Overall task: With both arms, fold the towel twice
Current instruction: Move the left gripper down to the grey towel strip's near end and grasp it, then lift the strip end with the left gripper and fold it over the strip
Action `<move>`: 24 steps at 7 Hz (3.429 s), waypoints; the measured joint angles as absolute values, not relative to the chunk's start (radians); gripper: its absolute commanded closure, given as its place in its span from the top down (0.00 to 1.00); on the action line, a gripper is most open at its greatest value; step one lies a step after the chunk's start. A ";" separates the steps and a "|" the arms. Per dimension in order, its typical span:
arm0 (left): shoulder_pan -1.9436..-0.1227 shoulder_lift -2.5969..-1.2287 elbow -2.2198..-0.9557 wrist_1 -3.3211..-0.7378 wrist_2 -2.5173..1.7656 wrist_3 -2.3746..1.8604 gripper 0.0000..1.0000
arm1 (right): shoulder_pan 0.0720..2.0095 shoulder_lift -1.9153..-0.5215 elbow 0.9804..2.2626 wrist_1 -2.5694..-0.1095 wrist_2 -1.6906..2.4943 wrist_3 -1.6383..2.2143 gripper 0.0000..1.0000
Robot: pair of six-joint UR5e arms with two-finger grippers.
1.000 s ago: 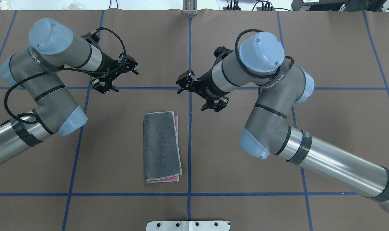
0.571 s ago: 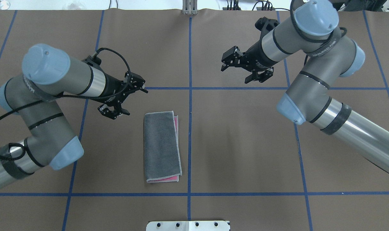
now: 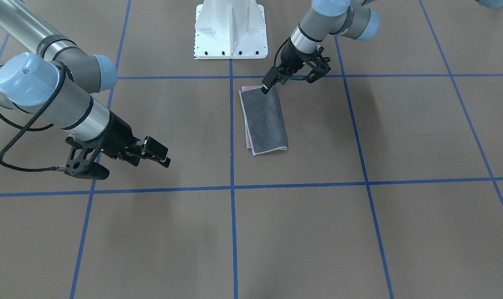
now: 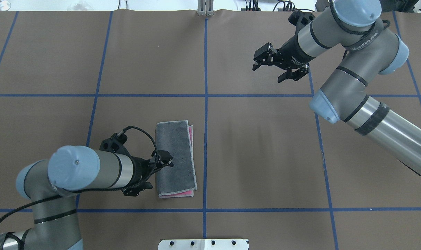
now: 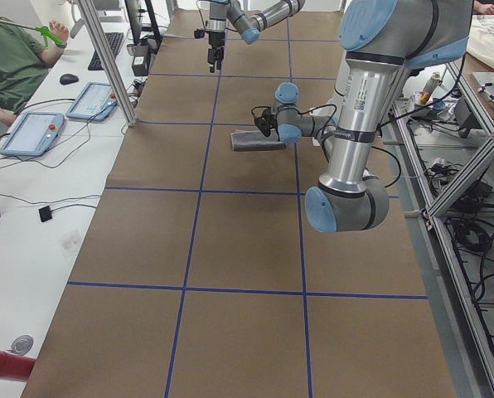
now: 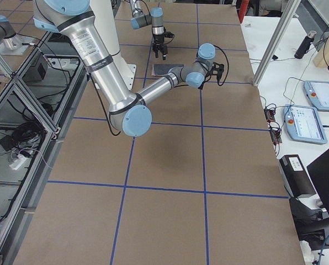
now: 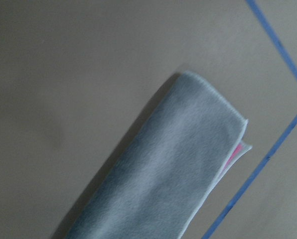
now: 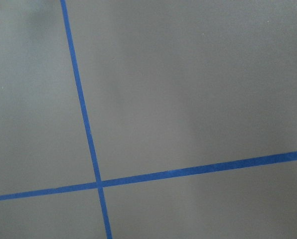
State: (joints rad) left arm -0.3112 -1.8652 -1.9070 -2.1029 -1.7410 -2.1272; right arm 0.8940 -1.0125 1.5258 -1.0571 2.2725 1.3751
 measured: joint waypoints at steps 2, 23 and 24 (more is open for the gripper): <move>-0.260 -1.862 -1.884 -2.102 -1.706 -2.132 0.86 | 0.893 -1.011 1.520 -1.057 2.272 1.374 1.00; -0.478 -1.981 -1.783 -2.132 -1.674 -2.285 0.06 | 0.864 -1.008 1.495 -1.055 2.263 1.375 0.99; -0.506 -2.007 -1.717 -2.177 -1.675 -2.288 0.06 | 0.863 -1.006 1.489 -1.054 2.256 1.375 0.99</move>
